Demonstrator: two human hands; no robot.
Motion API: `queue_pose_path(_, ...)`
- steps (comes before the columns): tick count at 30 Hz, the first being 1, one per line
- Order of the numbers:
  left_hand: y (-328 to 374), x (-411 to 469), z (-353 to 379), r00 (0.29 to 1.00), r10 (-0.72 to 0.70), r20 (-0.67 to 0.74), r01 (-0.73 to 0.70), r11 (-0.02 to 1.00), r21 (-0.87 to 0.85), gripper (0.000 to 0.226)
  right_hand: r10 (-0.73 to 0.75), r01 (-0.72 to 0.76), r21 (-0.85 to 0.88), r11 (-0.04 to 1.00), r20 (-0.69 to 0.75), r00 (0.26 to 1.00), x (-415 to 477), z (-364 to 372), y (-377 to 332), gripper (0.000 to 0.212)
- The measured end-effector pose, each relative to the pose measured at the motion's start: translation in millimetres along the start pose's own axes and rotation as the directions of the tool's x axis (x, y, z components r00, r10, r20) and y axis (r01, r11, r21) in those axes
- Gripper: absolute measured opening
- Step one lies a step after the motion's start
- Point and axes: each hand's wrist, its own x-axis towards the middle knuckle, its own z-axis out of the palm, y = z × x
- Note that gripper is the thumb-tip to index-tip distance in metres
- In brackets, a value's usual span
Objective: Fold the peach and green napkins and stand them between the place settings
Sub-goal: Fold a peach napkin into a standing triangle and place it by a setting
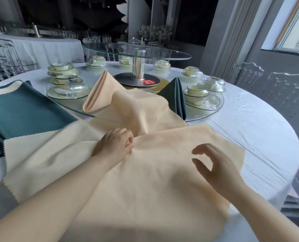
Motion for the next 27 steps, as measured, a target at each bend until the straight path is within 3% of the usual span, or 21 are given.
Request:
queue_pose_path(3,3.7,-3.9,-7.1,0.962,-0.180,0.205,0.195,0.979,-0.055,0.012,-0.304,0.294,0.081,0.952,0.193,0.933,-46.9,8.0,-32.9,0.017)
queue_pose_path(6,7.2,-8.0,-22.4,0.928,-0.231,0.291,0.272,0.956,-0.110,0.018,-0.412,0.441,-0.001,0.897,0.356,0.839,-72.4,16.4,-42.4,0.049)
queue_pose_path(9,12.0,-34.3,-45.4,0.916,-0.077,0.394,0.158,0.971,-0.178,0.033,-0.403,0.460,-0.091,0.883,0.357,0.843,-81.3,21.1,-40.7,0.058)
queue_pose_path(12,19.2,-93.6,-62.6,0.903,0.145,0.404,-0.089,0.984,-0.155,0.087,-0.394,0.424,-0.065,0.903,0.264,0.880,-82.0,23.8,-41.2,0.037)
queue_pose_path(13,21.8,-114.0,-65.7,0.901,0.155,0.405,-0.095,0.982,-0.164,0.099,-0.380,0.402,-0.051,0.914,0.235,0.894,-81.0,23.7,-42.6,0.032)
queue_pose_path(15,14.6,-146.4,-58.5,0.906,0.224,0.359,-0.181,0.972,-0.151,0.090,-0.351,0.362,-0.027,0.932,0.193,0.916,-79.2,21.5,-46.5,0.023)
queue_pose_path(18,-3.0,-162.1,-46.2,0.932,0.274,0.236,-0.229,0.952,-0.200,0.055,-0.338,0.340,0.015,0.940,0.174,0.925,-78.2,16.2,-49.8,0.012)
queue_pose_path(21,-1.7,-155.3,-46.7,0.956,0.265,0.124,-0.209,0.915,-0.344,0.034,-0.333,0.328,0.055,0.943,0.170,0.928,-78.6,12.7,-46.2,0.021)
queue_pose_path(25,-2.5,-149.3,-46.8,0.971,0.239,-0.016,-0.224,0.881,-0.416,0.038,-0.205,0.161,0.224,0.961,0.187,0.961,-79.6,0.8,-47.8,0.035)
queue_pose_path(27,2.5,-150.7,-57.9,0.982,0.187,-0.010,-0.172,0.877,-0.448,0.036,-0.107,0.047,0.243,0.969,0.237,0.966,-80.8,-11.3,-55.4,0.033)
